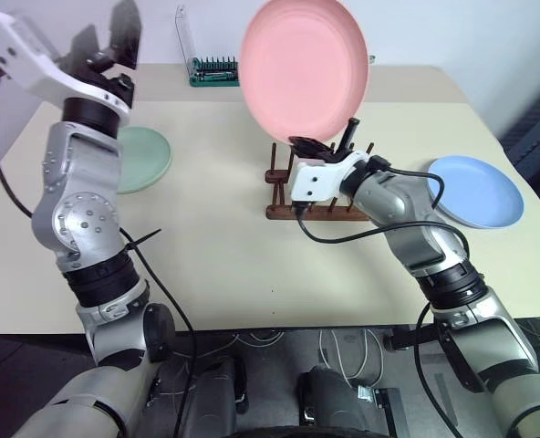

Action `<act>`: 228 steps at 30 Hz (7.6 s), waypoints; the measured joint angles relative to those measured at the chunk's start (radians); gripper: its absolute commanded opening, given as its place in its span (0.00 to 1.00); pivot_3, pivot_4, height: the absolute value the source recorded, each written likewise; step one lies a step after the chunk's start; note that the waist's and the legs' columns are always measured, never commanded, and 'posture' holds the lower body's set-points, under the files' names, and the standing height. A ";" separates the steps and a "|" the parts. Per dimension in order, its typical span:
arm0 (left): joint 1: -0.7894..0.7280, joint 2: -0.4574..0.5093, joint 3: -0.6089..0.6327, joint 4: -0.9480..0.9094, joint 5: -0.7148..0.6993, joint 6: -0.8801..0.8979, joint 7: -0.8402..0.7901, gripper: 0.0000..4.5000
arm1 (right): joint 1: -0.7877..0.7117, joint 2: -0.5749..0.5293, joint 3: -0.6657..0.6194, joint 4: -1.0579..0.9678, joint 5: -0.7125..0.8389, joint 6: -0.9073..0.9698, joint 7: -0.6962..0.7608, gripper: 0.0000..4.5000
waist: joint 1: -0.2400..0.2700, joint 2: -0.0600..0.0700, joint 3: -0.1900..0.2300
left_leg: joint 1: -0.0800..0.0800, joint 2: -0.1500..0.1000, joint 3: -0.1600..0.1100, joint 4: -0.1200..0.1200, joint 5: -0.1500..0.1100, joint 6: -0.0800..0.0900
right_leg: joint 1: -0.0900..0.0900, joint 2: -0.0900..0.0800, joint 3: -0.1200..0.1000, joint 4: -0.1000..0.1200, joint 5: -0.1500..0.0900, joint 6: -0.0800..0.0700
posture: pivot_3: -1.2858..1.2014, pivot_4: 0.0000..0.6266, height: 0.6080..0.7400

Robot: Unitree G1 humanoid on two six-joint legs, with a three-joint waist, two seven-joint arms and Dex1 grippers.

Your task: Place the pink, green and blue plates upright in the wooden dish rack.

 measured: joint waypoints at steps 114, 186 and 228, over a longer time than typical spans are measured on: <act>-0.036 0.214 -0.004 0.809 0.327 0.174 0.190 0.99 | 0.072 -0.135 -0.160 -0.299 0.836 0.409 0.349 1.00 | 0.006 -0.001 0.005 | -0.002 -0.001 0.000 0.000 -0.001 0.002 | -0.002 -0.001 -0.001 0.000 0.000 0.001 | 0.52 0.24 0.94; -0.019 -0.051 -0.238 -0.028 0.172 0.200 0.039 0.31 | -0.113 0.012 0.136 0.087 -0.091 -0.111 -0.023 0.00 | 0.000 -0.003 0.006 | -0.001 0.000 0.001 0.001 0.000 0.000 | -0.002 -0.001 0.000 0.002 0.000 0.001 | 0.52 0.24 0.94; 0.531 0.328 -0.403 0.070 0.155 -0.077 -0.818 1.00 | 0.103 0.088 -0.536 -0.338 1.376 0.910 0.072 0.00 | 0.000 0.001 0.005 | 0.000 0.000 0.001 -0.005 -0.001 0.001 | -0.003 -0.002 0.000 -0.001 0.001 -0.001 | 0.52 0.24 0.94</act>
